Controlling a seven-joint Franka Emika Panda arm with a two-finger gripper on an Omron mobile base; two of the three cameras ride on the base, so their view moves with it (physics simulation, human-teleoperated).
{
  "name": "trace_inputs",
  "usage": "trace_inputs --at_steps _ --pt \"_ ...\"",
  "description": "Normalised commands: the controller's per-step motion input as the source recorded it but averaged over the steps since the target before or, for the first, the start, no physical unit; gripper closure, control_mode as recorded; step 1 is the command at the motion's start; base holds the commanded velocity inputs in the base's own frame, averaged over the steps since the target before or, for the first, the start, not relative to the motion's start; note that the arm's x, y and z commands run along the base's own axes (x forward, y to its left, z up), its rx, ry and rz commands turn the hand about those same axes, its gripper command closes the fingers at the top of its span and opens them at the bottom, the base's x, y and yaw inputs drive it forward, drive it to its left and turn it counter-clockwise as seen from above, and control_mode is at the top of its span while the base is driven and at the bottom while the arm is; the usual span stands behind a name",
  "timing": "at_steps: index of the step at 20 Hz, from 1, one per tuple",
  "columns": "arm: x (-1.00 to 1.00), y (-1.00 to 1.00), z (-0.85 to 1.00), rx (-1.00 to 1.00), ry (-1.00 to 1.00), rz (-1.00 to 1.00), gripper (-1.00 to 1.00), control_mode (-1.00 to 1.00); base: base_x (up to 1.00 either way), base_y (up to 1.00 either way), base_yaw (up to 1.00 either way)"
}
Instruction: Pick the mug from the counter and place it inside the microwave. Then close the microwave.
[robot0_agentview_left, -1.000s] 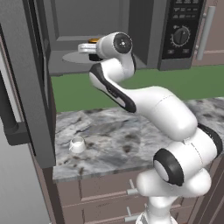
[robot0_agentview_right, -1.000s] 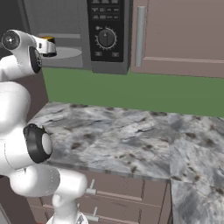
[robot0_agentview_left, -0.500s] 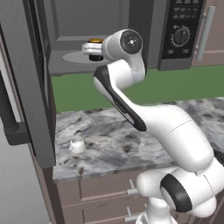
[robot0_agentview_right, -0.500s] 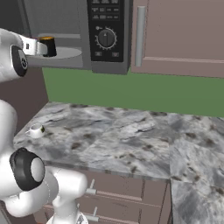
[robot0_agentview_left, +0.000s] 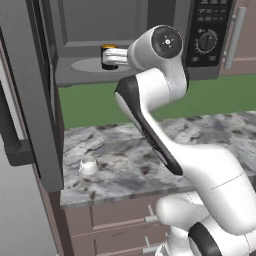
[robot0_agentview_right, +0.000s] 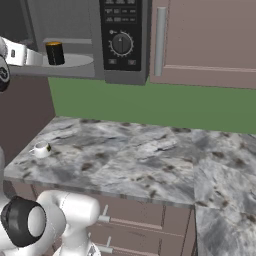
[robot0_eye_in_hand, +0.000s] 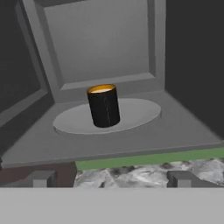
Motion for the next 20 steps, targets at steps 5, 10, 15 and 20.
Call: trace_inputs --at_steps 5,10,15,20 --pt "-0.88 -0.2 0.14 0.0 0.0 -0.01 -1.0 -1.0 0.0 0.0 0.0" --pt "-0.93 -0.11 0.01 0.0 -0.06 0.0 -1.0 -1.0 0.0 0.0 0.0" --pt "-0.99 -0.18 0.06 0.0 -0.06 0.11 -1.0 -1.0 0.0 0.0 0.0" --pt "-1.0 -0.25 0.14 0.0 -0.07 0.13 -1.0 -1.0 0.0 0.0 0.0"
